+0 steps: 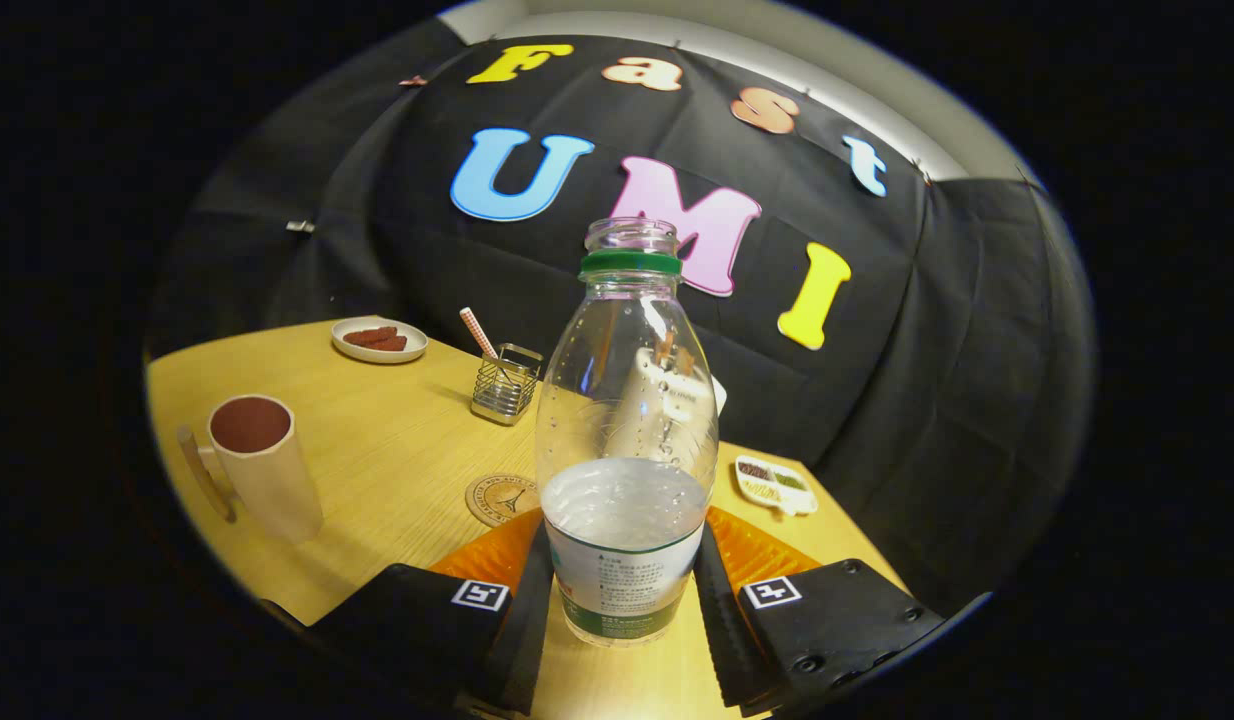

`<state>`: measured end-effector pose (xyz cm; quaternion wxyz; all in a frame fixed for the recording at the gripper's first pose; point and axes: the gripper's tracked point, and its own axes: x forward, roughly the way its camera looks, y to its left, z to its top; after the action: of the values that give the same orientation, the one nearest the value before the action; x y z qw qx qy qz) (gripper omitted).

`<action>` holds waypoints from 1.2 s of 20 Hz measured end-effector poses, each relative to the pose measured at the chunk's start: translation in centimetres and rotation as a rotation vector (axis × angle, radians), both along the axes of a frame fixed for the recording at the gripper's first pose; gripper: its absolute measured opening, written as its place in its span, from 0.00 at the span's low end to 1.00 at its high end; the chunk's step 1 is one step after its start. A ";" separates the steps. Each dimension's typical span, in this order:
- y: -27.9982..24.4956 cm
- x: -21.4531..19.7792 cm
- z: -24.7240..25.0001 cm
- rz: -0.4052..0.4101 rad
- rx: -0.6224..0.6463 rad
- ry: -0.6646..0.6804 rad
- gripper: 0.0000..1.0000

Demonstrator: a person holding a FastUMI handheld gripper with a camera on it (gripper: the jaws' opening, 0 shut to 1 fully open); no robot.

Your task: Take the bottle from table, then pour the juice into the cup, finally place the bottle on the coaster

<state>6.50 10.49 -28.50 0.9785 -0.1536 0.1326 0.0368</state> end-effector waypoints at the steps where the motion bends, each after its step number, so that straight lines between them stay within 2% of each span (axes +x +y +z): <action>1: 0.1 0.1 0.8 0.014 -0.043 -0.005 0.70; 7: 1.7 0.4 5.4 0.091 -0.335 -0.050 0.69; 10: 4.1 0.2 6.5 0.169 -0.474 -0.086 0.69; 16: 8.2 -0.5 5.5 0.284 -0.675 -0.095 0.69; 24: 9.9 -0.9 2.5 0.394 -0.900 -0.075 0.69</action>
<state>5.60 20.38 -26.01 0.7935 -0.5846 0.0686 0.1545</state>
